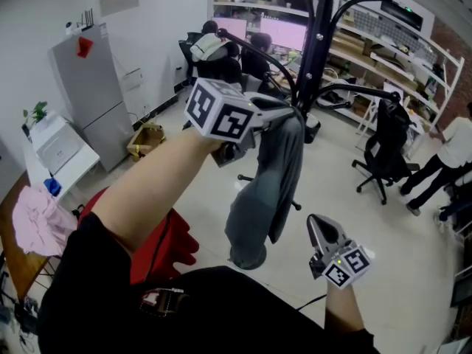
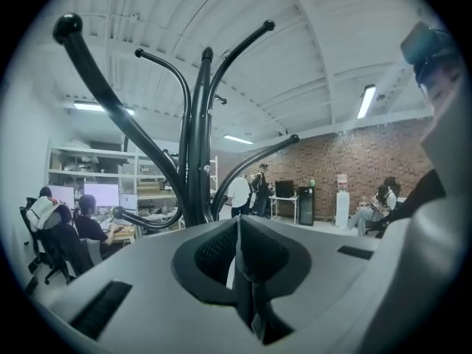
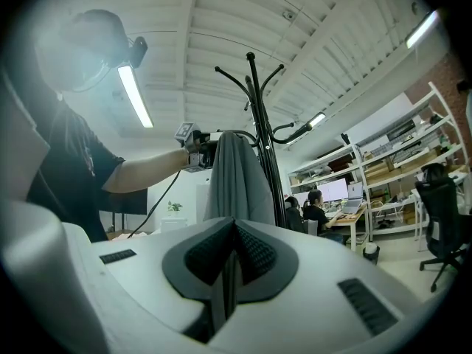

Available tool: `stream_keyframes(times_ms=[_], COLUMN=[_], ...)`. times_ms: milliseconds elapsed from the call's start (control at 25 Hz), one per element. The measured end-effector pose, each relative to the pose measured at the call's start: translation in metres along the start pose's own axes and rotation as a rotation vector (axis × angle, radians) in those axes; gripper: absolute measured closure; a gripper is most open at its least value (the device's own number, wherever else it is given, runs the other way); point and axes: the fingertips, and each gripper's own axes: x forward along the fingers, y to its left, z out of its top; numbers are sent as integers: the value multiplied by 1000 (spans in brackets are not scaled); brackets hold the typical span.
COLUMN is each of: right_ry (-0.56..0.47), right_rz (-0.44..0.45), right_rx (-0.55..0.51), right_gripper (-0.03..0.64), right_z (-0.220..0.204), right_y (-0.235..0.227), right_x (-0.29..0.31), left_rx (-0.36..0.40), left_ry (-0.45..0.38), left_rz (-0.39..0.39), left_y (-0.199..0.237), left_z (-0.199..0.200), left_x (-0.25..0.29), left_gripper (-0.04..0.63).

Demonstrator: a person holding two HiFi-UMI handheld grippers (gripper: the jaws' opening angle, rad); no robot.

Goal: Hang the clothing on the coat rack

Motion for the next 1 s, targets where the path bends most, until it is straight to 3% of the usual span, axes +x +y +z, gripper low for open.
stream_keyframes(times_ms=[640, 1000], right_ry=[10, 17], right_rz=[2, 7], right_rx=[7, 2], right_gripper=[626, 627], right_z=[-2, 1], right_y=[-1, -3], right_x=[2, 7], left_rx=[3, 6], left_ry=[-52, -143], left_rz=[71, 116], left_y=[5, 8], left_z=[12, 13], left_x=[-3, -34], left_gripper=[577, 577])
